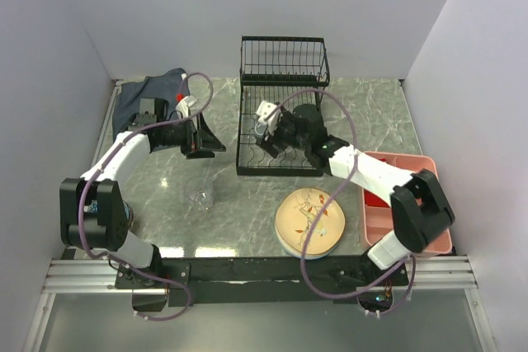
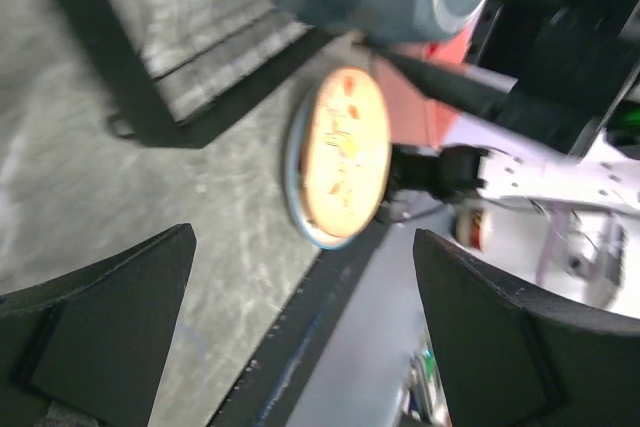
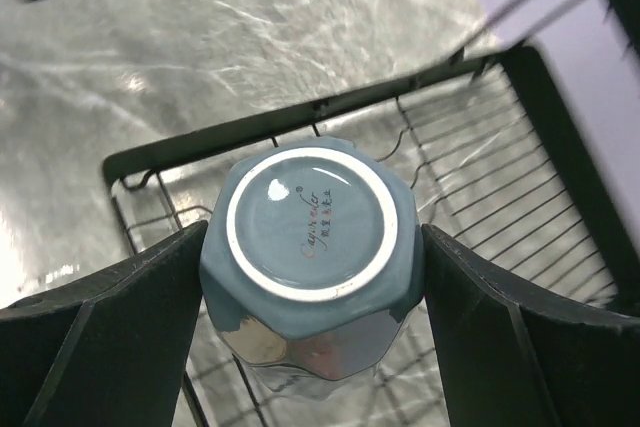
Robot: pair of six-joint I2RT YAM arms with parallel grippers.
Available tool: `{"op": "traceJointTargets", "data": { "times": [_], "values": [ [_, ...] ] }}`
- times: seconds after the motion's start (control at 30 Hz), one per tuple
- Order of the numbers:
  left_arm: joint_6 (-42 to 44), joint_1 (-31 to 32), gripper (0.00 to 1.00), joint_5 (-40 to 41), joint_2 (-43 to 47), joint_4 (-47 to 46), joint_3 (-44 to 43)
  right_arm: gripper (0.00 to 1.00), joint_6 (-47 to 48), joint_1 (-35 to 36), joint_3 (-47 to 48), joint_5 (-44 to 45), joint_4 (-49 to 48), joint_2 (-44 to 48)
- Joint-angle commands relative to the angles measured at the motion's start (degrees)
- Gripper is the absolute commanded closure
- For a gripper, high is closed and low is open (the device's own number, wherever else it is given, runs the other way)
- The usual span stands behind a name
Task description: Load the mixed dishes into the dish rack
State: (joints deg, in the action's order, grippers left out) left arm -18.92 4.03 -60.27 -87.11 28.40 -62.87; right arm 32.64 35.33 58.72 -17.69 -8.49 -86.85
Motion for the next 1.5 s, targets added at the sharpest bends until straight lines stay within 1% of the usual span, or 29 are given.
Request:
{"op": "traceJointTargets", "data": {
  "times": [0.0,0.13,0.17,0.23,0.27,0.33,0.37,0.43,0.47,0.57,0.67,0.8,0.83,0.9,0.93,0.97,1.03,1.07,1.17,1.33,1.47],
  "values": [
    [0.1,-2.18,0.03,8.23,3.96,-4.24,1.44,0.72,-13.91,-3.6,3.69,-1.47,-14.17,-3.41],
    [2.65,-3.86,0.04,10.51,3.09,-1.08,-0.06,0.73,-17.61,-4.48,2.19,-2.0,-21.99,-6.31],
    [3.01,-5.6,0.04,11.13,3.0,-0.81,-0.06,0.73,-18.66,-4.57,1.75,-1.91,-25.75,-7.36],
    [5.11,-6.84,0.04,12.89,3.0,0.68,-0.85,0.73,-19.19,-4.48,0.09,-2.34,-29.63,-8.42],
    [6.25,-7.19,0.04,14.9,2.65,1.38,-1.2,0.73,-19.28,-4.48,-0.53,-2.61,-33.48,-9.47],
    [8.89,-7.98,0.04,16.49,2.12,2.53,-2.08,0.73,-19.55,-4.31,-1.5,-3.13,-36.84,-10.7],
    [9.51,-8.34,0.04,17.72,1.25,3.67,-2.43,0.73,-19.37,-4.22,-1.68,-2.96,-40.17,-12.45],
    [10.91,-9.13,0.04,18.61,0.46,4.38,-3.57,0.73,-18.5,-3.96,-1.85,-2.09,-43.44,-14.48],
    [11.35,-9.39,0.04,19.05,-0.33,5.08,-3.92,0.73,-17.36,-3.87,-1.94,-1.73,-46.5,-16.49],
    [13.02,-9.57,0.04,20.8,-1.74,5.87,-5.85,0.72,-13.68,-3.17,-1.15,-1.47,-51.25,-20.36],
    [13.73,-9.83,0.04,22.39,-2.01,6.31,-6.82,0.71,-11.91,-2.73,0.34,-1.64,-52.77,-23.35],
    [14.08,-10.88,0.04,23.18,-1.22,6.14,-6.3,0.7,-11.81,-2.46,2.54,-0.94,-52.15,-25.56],
    [14.08,-11.15,0.04,23.18,-0.87,6.14,-6.04,0.69,-11.38,-2.2,2.37,-0.85,-52.15,-25.56],
    [14.08,-11.85,0.04,23.09,-0.08,6.05,-5.16,0.6,-10.85,-1.41,1.49,0.46,-52.5,-25.74],
    [14.0,-12.2,0.04,22.92,0.1,5.88,-4.81,0.55,-10.93,-1.14,0.88,1.42,-52.94,-25.39],
    [13.82,-12.47,0.03,22.57,0.53,5.7,-4.46,0.46,-11.11,-0.97,-0.35,2.3,-53.64,-25.13],
    [13.56,-13.0,0.04,22.04,0.8,5.35,-3.66,0.39,-11.2,-0.09,-1.67,5.38,-54.17,-24.42],
    [13.47,-13.17,0.04,21.52,1.15,5.09,-3.49,0.32,-11.29,0.0,-2.72,6.26,-53.91,-23.29],
    [13.2,-13.44,0.04,20.55,1.59,4.12,-2.78,0.23,-12.07,0.44,-4.13,8.55,-51.55,-20.74],
    [12.94,-13.79,0.04,19.14,2.03,2.8,-2.08,0.16,-12.34,0.44,-5.11,9.34,-49.78,-18.01],
    [13.29,-13.7,0.04,18.96,2.12,2.89,-1.9,0.15,-13.92,0.53,-3.44,10.13,-48.55,-18.09]
  ]
}}
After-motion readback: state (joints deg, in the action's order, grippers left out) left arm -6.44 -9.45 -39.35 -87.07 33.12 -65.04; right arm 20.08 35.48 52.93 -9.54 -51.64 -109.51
